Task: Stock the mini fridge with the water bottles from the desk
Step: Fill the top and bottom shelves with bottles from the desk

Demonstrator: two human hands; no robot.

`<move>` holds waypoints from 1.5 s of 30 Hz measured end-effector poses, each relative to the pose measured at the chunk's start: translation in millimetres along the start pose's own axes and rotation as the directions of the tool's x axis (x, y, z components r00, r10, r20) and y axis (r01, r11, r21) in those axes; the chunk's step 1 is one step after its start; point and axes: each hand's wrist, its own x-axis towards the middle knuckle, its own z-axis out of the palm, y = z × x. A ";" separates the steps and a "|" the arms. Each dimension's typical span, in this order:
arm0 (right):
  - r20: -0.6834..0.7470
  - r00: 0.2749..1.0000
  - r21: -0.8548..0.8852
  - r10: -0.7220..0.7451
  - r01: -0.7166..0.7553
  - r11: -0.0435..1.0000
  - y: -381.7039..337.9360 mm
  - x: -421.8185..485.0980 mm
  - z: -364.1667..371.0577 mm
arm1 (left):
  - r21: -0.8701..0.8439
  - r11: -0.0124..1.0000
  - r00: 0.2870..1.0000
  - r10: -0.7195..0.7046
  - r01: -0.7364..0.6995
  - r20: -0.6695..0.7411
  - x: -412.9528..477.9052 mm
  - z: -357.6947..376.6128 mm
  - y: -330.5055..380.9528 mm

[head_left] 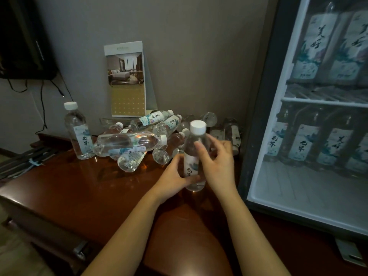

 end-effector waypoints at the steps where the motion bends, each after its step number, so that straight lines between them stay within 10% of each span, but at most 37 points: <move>1: 0.043 0.998 0.004 0.035 -0.035 0.999 4.8 -0.6 2.8 | 0.016 1.000 1.000 0.012 -0.012 -0.009 -0.8 0.8 1.5; 25: 0.579 0.813 0.111 0.060 -0.152 0.982 -14.5 -56.1 -30.4 | -0.072 0.993 0.995 -0.099 0.097 -0.032 -81.3 -0.8 39.9; 45: 0.233 0.972 0.127 0.040 -0.072 0.989 -4.3 -81.8 -187.5 | -0.143 0.985 0.969 0.124 -0.095 0.215 -81.1 141.2 99.7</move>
